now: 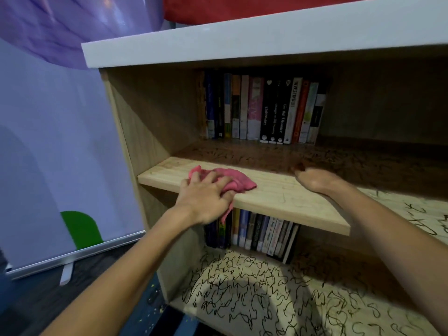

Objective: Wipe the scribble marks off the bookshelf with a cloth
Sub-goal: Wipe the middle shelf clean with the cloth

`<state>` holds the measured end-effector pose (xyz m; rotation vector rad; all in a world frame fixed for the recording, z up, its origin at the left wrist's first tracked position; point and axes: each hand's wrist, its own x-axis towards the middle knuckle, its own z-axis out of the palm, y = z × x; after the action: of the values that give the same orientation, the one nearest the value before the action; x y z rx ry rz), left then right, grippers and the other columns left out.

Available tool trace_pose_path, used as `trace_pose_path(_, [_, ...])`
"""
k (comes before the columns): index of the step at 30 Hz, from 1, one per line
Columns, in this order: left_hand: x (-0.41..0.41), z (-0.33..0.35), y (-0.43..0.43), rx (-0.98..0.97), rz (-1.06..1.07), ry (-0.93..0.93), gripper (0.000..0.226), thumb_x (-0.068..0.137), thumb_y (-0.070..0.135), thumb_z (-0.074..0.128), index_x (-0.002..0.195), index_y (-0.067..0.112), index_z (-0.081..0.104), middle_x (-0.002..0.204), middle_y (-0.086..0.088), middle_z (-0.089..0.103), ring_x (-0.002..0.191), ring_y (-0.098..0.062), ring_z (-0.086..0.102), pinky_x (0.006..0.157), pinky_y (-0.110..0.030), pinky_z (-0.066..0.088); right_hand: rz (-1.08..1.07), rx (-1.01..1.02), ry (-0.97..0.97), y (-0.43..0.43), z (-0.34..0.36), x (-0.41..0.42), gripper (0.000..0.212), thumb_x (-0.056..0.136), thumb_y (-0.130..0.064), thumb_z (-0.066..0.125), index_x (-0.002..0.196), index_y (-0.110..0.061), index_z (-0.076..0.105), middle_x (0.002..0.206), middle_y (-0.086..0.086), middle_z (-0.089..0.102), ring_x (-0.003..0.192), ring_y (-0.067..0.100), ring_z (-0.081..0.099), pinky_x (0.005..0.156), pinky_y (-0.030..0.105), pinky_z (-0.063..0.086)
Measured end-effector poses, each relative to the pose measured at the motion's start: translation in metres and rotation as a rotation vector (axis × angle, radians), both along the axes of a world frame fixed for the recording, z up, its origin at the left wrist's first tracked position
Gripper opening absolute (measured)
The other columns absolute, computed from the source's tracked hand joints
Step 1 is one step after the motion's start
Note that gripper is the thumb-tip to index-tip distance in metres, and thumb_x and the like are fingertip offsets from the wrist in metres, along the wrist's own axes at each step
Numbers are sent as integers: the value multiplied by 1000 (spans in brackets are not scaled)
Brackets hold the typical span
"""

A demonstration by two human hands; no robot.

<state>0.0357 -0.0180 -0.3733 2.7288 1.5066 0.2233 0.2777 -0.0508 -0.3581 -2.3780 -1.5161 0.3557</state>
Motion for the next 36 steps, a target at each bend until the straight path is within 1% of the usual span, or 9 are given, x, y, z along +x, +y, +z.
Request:
trace_pose_path(5, [-32, 12, 48, -51, 9, 37, 42, 103, 42, 27, 145, 39, 30, 158, 5, 18, 146, -21, 9, 118, -42, 5, -2, -5, -28, -3, -4, 4, 55, 105, -40, 25, 145, -3, 35, 154, 17, 28, 140, 30, 30, 107, 30, 27])
trace_pose_path(11, [-19, 9, 123, -76, 314, 70, 56, 99, 54, 21, 151, 32, 21, 159, -5, 18, 144, -37, 12, 116, -52, 11, 18, -1, 16, 9, -4, 8, 55, 104, -41, 27, 151, -12, 24, 158, 12, 19, 143, 29, 24, 112, 32, 22])
trace_pose_path(15, [20, 2, 87, -79, 22, 84, 57, 95, 56, 19, 149, 38, 23, 157, -2, 21, 143, -34, 14, 116, -55, 8, 6, -16, 38, 9, -3, 6, 55, 104, -41, 27, 150, -11, 26, 158, 12, 20, 143, 27, 24, 111, 30, 23])
trace_pose_path(18, [11, -3, 37, -61, -167, 65, 48, 100, 52, 22, 147, 42, 23, 158, 8, 14, 146, -27, 2, 118, -53, 6, 11, -12, 10, 5, -5, 6, 55, 104, -41, 27, 150, -11, 26, 158, 12, 19, 143, 28, 23, 113, 31, 21])
trace_pose_path(23, [-19, 8, 79, -52, -95, 72, 49, 102, 48, 23, 150, 35, 21, 157, 4, 20, 144, -24, 14, 117, -40, 11, 23, 15, -56, 5, -8, 8, 51, 104, -39, 27, 147, -14, 32, 153, 13, 32, 137, 30, 34, 107, 32, 30])
trace_pose_path(25, [-26, 7, 127, -47, 41, 83, 53, 100, 52, 19, 150, 34, 21, 156, -2, 25, 139, -29, 25, 115, -40, 19, 18, 20, -73, 10, -11, 12, 51, 103, -42, 27, 148, -20, 29, 154, 11, 30, 138, 31, 31, 111, 39, 28])
trace_pose_path(27, [-18, 4, 162, -69, 102, 53, 59, 95, 65, 11, 149, 44, 18, 159, 6, 16, 143, -28, 19, 118, -45, 14, -4, 19, -75, 15, -14, 16, 54, 101, -44, 29, 150, -24, 22, 156, 8, 24, 141, 32, 25, 114, 45, 23])
trace_pose_path(33, [72, 5, 177, -109, -85, 8, 54, 86, 63, 13, 140, 62, 18, 160, 10, 9, 147, -25, 5, 115, -58, 1, -15, 30, -30, 20, -11, 17, 55, 100, -45, 32, 151, -26, 18, 159, 4, 15, 144, 30, 16, 116, 44, 18])
trace_pose_path(36, [96, -6, 113, -169, -289, 72, 46, 97, 51, 23, 143, 49, 28, 156, 3, 26, 141, -26, 25, 109, -49, 22, -39, 2, -8, 15, -9, 14, 58, 101, -49, 29, 152, -26, 16, 160, 6, 13, 145, 28, 15, 117, 42, 16])
